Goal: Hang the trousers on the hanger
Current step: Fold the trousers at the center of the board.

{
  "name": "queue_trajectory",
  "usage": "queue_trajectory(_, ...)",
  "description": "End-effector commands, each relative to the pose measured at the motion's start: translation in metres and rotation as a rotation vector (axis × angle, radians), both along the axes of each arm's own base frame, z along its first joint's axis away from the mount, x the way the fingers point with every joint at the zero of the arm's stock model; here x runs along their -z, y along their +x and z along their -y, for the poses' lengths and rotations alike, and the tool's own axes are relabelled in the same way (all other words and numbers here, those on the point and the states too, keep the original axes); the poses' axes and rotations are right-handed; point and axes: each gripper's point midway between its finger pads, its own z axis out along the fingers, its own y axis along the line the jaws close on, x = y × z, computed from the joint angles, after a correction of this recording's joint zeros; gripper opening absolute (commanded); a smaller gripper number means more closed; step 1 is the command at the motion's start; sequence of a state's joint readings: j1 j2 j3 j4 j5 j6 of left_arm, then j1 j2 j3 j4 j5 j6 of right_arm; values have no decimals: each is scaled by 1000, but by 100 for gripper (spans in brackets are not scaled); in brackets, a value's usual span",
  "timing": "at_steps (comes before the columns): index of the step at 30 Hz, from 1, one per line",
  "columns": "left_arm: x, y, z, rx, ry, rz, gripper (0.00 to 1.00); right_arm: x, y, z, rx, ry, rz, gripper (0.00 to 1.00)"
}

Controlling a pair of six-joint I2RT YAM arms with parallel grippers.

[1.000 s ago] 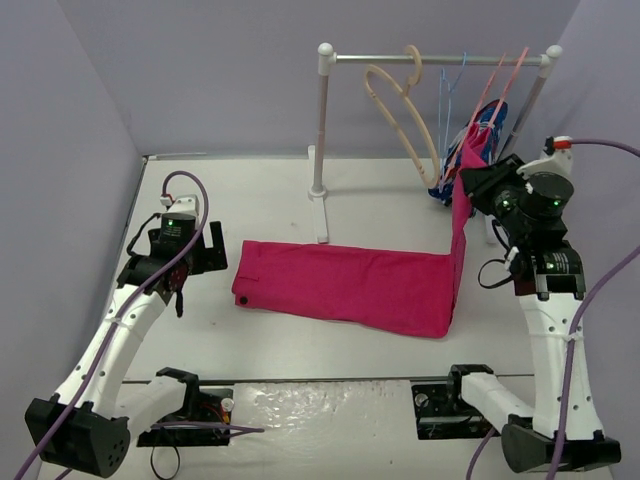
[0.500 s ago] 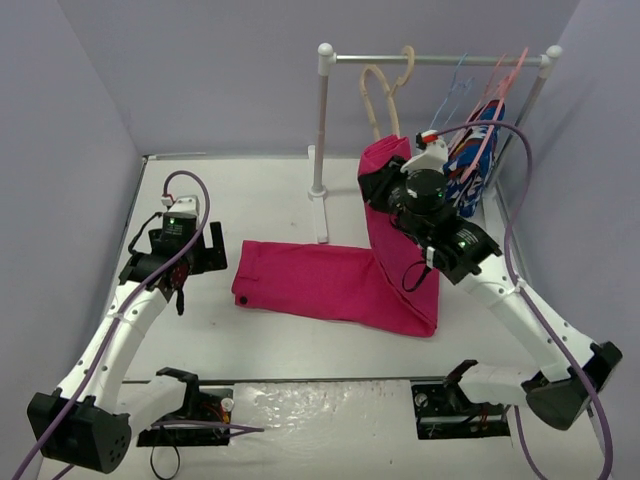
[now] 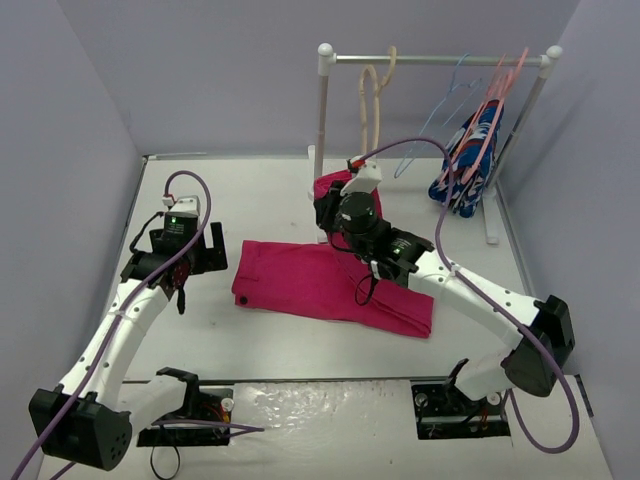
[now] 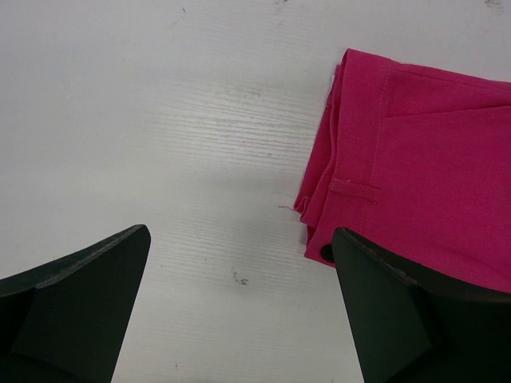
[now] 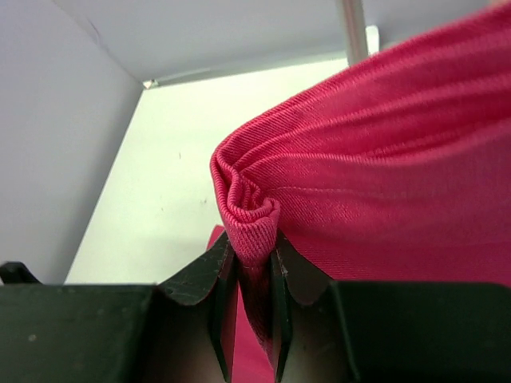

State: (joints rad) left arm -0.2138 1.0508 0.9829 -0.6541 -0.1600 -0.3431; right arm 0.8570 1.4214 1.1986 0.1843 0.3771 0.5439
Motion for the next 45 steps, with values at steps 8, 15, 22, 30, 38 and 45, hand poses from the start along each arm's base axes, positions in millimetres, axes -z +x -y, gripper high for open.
queue_trajectory(8,-8,7,-6,-23,11,28,97,20,-4,-41,-70,9,37,0)
queue_trajectory(15,-7,7,-7,-28,13,20,97,50,-1,-66,-104,-26,-1,0)
queue_trajectory(22,-5,8,-8,-33,15,15,97,79,-12,-104,-154,-29,-26,0)
queue_trajectory(30,0,8,-8,-35,9,-8,97,108,-29,-143,-241,-21,-52,3)
queue_trajectory(38,1,9,-8,-35,4,-12,97,132,-49,-170,-396,-63,-122,34)
queue_trajectory(45,-1,13,-1,-7,-27,10,97,116,-84,-165,-579,-119,-189,46)
